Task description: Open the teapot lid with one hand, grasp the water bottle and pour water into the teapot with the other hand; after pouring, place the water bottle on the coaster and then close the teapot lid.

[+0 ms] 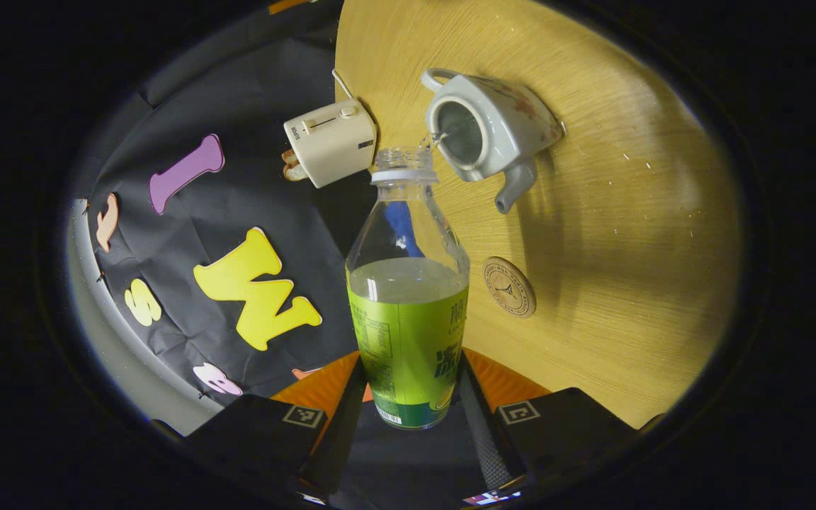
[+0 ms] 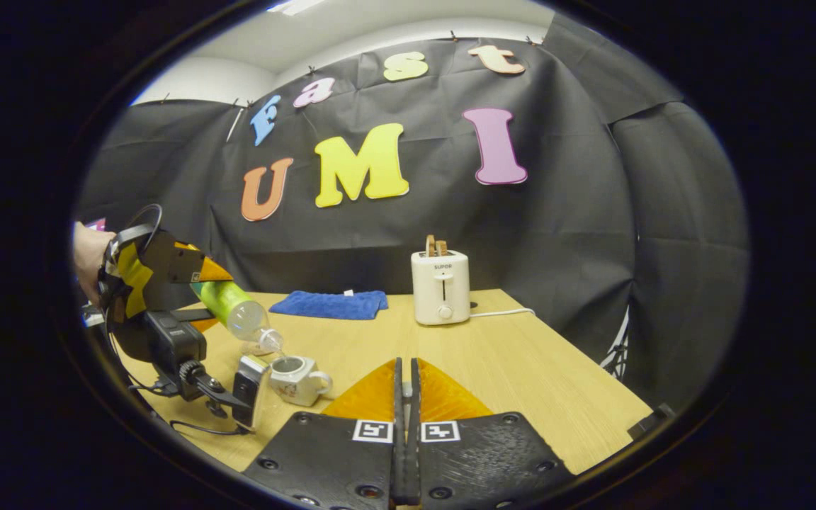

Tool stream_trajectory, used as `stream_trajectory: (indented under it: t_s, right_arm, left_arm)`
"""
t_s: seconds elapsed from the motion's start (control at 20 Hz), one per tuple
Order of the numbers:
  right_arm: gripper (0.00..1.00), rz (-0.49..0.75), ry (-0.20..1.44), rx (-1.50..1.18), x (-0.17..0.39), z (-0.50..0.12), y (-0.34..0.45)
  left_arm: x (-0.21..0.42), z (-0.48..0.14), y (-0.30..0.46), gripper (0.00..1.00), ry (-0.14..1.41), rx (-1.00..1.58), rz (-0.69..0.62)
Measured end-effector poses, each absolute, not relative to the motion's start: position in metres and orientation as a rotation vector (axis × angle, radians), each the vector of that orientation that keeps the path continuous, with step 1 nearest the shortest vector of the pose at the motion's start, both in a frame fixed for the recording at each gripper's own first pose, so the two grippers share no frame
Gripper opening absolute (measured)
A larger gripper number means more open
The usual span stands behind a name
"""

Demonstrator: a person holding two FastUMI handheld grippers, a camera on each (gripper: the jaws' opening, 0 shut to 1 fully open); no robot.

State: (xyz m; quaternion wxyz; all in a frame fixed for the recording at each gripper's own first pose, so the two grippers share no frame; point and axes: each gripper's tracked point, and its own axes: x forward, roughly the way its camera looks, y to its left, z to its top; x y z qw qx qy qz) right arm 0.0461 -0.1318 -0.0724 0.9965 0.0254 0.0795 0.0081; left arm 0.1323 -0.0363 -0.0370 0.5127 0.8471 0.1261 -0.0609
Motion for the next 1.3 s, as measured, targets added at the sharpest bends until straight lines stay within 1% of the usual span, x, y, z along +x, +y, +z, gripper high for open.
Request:
stream_trajectory:
  t_s: [0.2,0.25,0.3,1.05,1.3]
  right_arm:
    - [0.0,0.013,0.158,0.058,0.045,-0.073,-0.136]
    - [0.0,0.014,0.159,0.06,0.044,-0.074,-0.137]
    - [0.0,0.015,0.159,0.062,0.044,-0.074,-0.138]
    - [0.0,0.016,0.143,0.068,0.039,-0.07,-0.143]
    - [0.0,0.017,0.141,0.071,0.038,-0.069,-0.144]
  left_arm:
    - [0.132,-0.035,-0.035,0.74,0.317,2.07,-0.135]
    - [0.133,-0.033,-0.036,0.72,0.317,2.084,-0.131]
    - [0.133,-0.031,-0.036,0.74,0.317,2.1,-0.125]
    - [0.135,-0.015,-0.043,0.74,0.3,2.22,-0.083]
    - [0.136,-0.008,-0.051,0.74,0.269,2.266,-0.068]
